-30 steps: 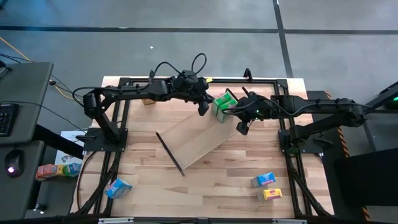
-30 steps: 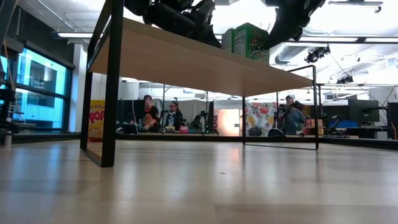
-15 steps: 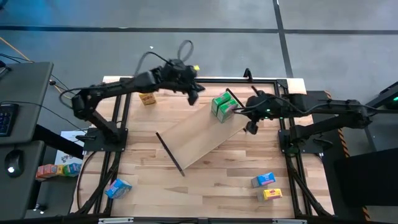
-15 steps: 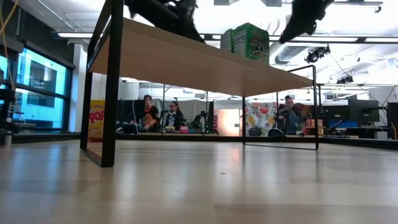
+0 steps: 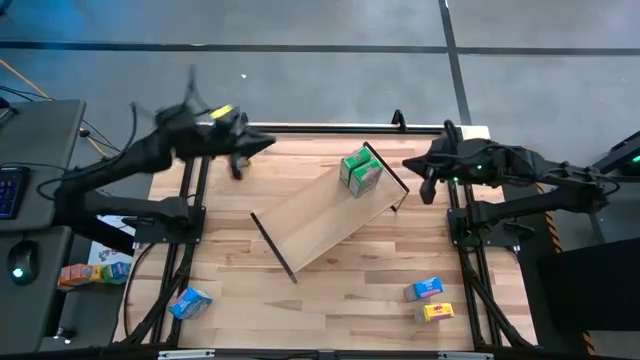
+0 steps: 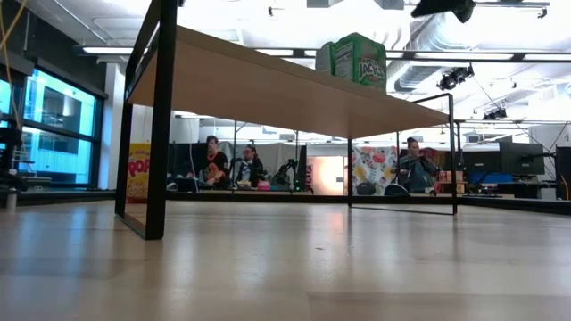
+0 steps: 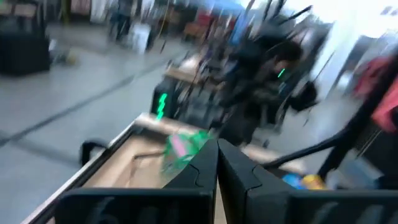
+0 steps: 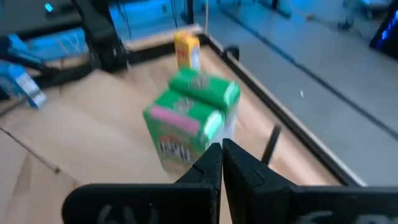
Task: Stack cereal on shelf
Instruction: Put the top yellow cereal box on the shelf
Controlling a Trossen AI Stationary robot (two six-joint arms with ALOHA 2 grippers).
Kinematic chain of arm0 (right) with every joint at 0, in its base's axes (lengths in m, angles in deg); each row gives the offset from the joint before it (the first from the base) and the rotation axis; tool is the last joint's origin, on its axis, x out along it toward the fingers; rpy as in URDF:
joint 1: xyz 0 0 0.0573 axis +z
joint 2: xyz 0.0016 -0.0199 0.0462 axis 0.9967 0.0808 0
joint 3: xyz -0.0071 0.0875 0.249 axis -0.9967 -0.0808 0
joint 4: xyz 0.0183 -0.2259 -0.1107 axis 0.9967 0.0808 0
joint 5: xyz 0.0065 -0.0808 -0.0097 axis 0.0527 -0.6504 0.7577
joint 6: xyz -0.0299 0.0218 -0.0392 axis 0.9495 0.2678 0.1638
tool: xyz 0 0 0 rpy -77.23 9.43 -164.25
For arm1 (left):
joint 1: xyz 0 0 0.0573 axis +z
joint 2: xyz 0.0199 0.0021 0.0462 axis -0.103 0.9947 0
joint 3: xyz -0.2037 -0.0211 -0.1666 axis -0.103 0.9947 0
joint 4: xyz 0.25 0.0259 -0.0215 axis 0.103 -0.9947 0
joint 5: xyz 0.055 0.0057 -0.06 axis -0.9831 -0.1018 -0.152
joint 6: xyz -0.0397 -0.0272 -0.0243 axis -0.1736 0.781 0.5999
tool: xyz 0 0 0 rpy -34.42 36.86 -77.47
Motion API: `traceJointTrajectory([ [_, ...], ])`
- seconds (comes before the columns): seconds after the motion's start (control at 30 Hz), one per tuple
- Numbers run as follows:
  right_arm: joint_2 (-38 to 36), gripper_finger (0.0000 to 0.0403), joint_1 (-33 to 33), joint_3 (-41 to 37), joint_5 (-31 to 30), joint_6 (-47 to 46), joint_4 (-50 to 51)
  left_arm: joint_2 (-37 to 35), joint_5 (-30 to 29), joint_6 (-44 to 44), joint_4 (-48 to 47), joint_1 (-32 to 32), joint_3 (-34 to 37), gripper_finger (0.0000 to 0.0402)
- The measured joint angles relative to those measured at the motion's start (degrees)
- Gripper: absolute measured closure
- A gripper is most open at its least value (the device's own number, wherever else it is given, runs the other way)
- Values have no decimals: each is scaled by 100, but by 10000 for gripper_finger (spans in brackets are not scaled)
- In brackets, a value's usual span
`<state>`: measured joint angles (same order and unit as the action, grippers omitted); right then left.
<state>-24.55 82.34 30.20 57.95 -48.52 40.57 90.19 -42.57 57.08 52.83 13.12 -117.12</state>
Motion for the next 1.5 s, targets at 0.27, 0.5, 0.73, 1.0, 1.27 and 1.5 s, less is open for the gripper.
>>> traceJointTrajectory([
  [0.27, 42, 403, 0, 0, -1, 364, -767, -1694, -1256, 555, 1264, -903, 1849, 401],
  [0.5, 52, 403, 0, 0, 1, 366, -830, -1914, -1575, 526, 1309, -936, 1968, 400],
  [0.73, 49, 403, 0, 0, 6, 349, -834, -1567, -2213, 767, 525, -799, 1701, 359],
  [1.0, 49, 403, 0, 0, 12, 214, -834, -285, -2102, 641, -3164, 422, -127, 211],
  [1.27, 49, 402, 0, 0, 12, 212, -834, 1718, -1824, -241, -6045, 2103, -1522, 100],
  [1.5, 49, 402, 0, 0, 12, 213, -834, 3132, -1810, -931, -6520, 2745, -1652, 91],
])
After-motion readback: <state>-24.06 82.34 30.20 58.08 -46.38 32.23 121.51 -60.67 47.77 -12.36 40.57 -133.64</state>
